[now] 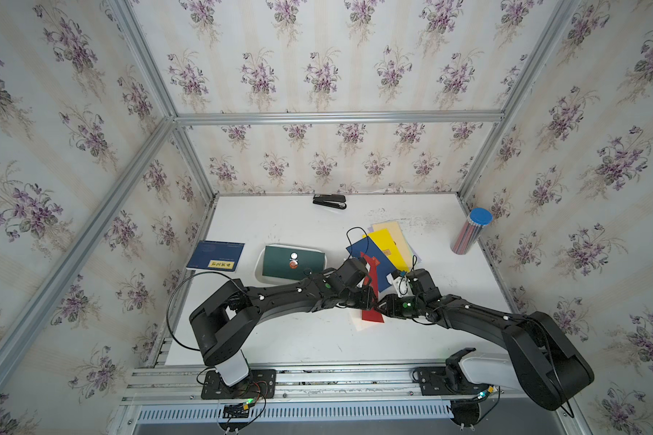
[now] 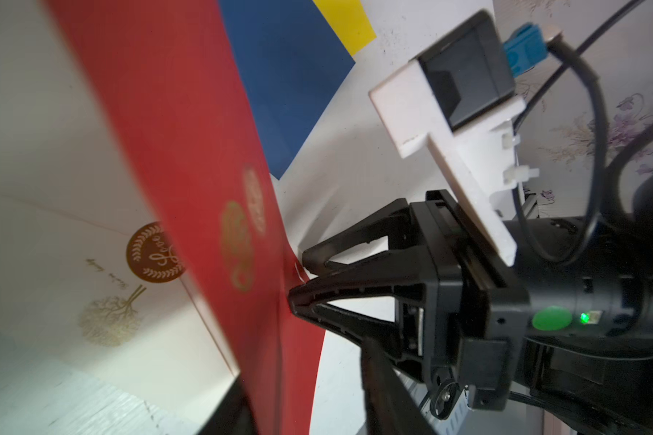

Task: Put the sealed envelopes into the storage box
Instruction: Pick up the envelope from the center of the board, then place the envelope in the storage box.

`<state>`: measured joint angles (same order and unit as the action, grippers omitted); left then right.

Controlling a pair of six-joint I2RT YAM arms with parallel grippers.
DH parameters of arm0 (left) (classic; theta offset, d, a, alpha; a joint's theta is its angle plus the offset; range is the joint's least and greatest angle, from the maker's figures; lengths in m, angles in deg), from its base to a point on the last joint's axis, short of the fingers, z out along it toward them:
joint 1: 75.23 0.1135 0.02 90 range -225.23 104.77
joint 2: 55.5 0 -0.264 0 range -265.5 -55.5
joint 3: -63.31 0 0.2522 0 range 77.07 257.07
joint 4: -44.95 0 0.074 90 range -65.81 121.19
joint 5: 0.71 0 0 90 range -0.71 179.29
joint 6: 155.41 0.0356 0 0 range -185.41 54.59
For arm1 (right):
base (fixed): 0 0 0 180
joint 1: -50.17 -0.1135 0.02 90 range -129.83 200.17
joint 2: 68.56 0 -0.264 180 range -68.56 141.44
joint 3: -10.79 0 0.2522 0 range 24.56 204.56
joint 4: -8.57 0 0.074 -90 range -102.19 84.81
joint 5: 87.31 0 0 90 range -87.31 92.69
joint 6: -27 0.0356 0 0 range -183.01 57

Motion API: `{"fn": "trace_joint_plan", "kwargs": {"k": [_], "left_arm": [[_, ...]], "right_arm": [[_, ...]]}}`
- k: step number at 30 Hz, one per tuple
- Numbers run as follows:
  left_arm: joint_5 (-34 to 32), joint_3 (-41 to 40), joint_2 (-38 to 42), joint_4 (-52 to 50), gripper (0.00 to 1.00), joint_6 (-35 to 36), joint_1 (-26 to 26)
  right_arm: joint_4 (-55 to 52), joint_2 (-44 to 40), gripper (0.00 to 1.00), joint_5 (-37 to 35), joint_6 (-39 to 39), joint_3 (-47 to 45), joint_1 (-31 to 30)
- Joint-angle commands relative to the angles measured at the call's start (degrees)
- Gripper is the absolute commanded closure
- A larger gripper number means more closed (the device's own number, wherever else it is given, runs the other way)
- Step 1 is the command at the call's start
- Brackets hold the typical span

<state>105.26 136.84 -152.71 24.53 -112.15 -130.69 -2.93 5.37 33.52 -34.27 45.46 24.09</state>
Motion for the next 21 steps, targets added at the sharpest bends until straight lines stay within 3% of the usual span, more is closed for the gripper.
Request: {"fn": "trace_joint_plan", "kwargs": {"k": [1, 4, 11, 14, 17, 21], "left_arm": [[-3.0, 3.0, -0.9, -6.0, 0.83, 2.9, 0.0], [-4.6, 5.7, -0.8, -10.7, 1.0, 5.6, 0.1], [-6.2, 13.9, 5.7, -27.2, 1.0, 21.6, 3.4], [-5.1, 19.7, 9.3, -38.6, 1.0, 32.5, 8.4], [0.6, 27.1, 11.0, -51.3, 1.0, 45.8, 16.7], [-0.5, 35.2, 12.5, -63.0, 1.0, 61.3, 25.7]], "right_arm": [[-1.7, -0.2, 0.6, -1.2, -0.1, 0.0, 0.0], [-2.1, -0.9, 0.6, -1.5, -0.3, 0.2, 0.0], [-1.7, -9.5, 0.57, -4.9, -1.3, -0.8, 0.0], [-0.5, -14.3, 0.55, -6.7, -1.5, -2.0, 0.1], [0.6, -16.6, 0.55, -6.5, -1.7, -2.8, 0.2], [1.1, -15.6, 0.55, -6.1, -1.7, -3.0, 0.4]]}}
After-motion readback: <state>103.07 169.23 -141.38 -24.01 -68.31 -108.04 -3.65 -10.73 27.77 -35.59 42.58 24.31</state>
